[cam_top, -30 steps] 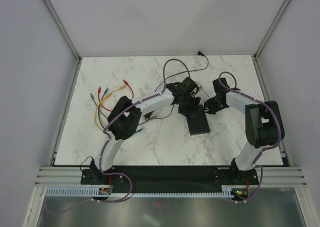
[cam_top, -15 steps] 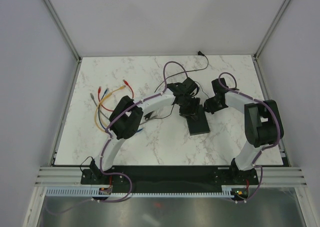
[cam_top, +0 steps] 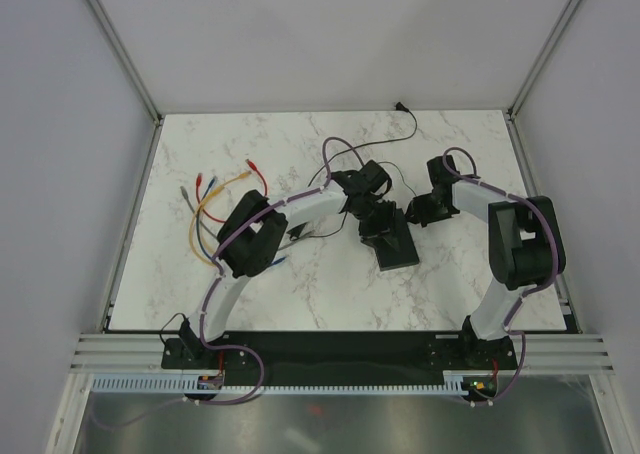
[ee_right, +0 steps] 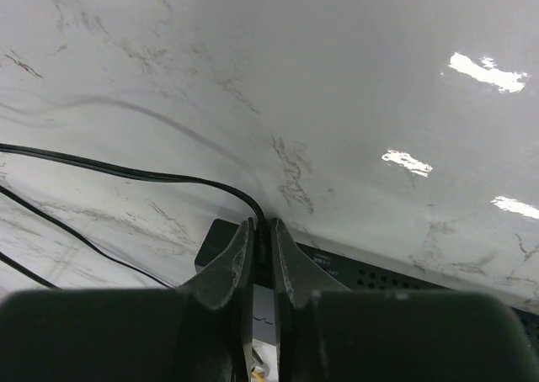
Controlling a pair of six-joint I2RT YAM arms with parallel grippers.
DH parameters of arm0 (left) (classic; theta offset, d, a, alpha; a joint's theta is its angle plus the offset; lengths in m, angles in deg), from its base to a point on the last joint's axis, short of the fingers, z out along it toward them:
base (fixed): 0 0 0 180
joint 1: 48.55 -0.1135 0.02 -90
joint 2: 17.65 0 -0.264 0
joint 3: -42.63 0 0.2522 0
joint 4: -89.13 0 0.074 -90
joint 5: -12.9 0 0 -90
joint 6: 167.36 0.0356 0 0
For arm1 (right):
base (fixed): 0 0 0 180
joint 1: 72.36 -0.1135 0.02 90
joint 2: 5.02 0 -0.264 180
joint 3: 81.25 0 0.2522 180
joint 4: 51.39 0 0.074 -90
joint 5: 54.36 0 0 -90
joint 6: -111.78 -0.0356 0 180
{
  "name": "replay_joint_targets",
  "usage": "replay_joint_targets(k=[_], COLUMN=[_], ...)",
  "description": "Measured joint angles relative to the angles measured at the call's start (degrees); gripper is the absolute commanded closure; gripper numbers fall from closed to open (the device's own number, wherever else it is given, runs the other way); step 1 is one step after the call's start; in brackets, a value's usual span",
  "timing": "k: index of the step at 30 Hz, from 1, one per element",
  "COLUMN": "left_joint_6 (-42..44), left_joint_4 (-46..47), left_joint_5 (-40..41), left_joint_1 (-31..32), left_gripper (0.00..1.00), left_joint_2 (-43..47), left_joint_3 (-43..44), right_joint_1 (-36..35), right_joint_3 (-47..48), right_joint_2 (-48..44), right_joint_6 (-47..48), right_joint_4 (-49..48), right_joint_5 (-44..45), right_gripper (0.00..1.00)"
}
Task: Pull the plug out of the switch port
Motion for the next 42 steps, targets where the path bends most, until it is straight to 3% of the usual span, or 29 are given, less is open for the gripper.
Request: replay_joint_targets(k=[9,18,23,33,42], left_joint_6=[-6.32,-7.56,-8.22,-10.38,-11.78], left_joint_4=[5.31,6.05,6.54,9.22,10.78], left_joint_5=[-8.22,-9.42,-9.88,-12.61,-13.99], left_joint_1=[-1.4,-1.53,-1.53,-1.9,-2.16], left_gripper=[0.5,0.5,0.5,0.5,0.5], left_joint_2=[0.72,0.72,0.74,1.4,1.49], left_joint_3=[-6.01,-6.69,-7.21,-10.32,-11.52], right_joint_1=[0.81,-5.03,-4.04,-0.94,-1.51], right_joint_3=[0.85,3.63,-0.94,-1.55,1.95], right_joint_2=[0.52,0.5,-1.16,-0.81,0.76], right_joint_6=[1.49,8.57,2.19,-4.42,-0.66], right_joint_4=[0.9,1.97,-3.04,-3.06,0.79], right_joint_5=[-1.16,10.69,7.72,1.38,3.5], right_gripper=[1.0,1.0,1.0,1.0,1.0])
